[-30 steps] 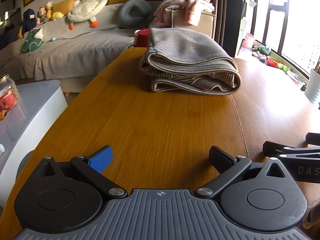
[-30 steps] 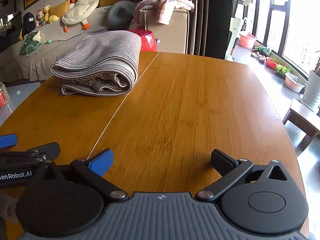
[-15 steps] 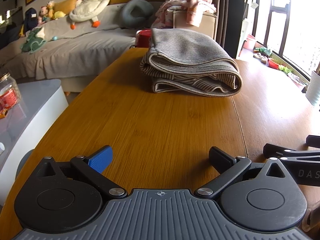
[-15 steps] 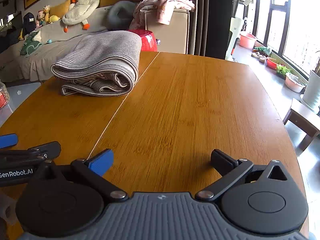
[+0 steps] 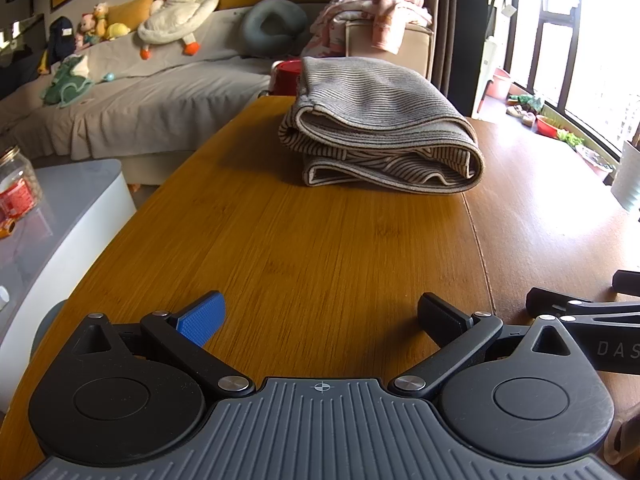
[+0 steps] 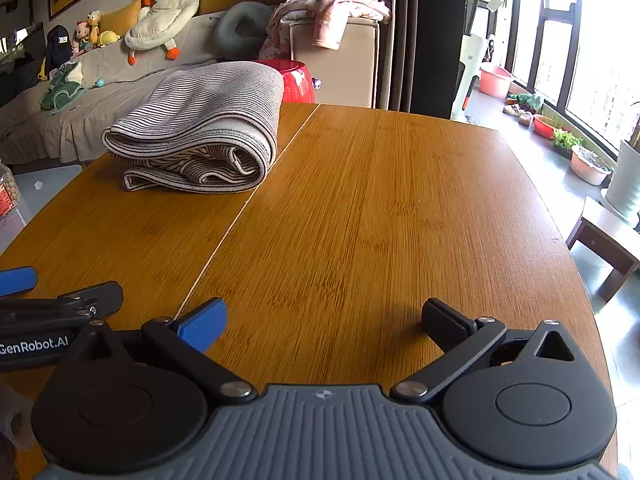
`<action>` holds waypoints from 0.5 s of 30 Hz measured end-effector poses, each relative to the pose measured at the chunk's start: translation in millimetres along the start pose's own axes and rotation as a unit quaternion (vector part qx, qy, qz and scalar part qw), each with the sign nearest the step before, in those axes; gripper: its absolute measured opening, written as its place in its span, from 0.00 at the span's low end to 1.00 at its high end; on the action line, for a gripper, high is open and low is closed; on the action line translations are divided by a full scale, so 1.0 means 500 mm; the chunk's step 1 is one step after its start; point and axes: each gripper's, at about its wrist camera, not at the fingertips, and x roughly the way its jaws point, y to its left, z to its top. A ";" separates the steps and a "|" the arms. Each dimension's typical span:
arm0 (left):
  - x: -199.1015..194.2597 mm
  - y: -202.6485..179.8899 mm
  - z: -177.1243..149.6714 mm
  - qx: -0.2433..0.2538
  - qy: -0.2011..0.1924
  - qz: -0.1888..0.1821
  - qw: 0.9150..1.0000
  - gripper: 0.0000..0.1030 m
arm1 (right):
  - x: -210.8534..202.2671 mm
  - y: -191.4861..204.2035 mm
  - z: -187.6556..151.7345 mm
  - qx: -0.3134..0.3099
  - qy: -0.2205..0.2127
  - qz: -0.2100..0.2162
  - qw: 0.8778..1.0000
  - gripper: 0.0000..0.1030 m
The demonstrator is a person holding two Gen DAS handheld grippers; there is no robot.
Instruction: Fold clothes
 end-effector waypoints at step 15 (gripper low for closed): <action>0.003 -0.004 0.004 0.004 0.000 -0.004 1.000 1.00 | 0.002 -0.013 0.003 0.005 0.000 -0.006 1.000 1.00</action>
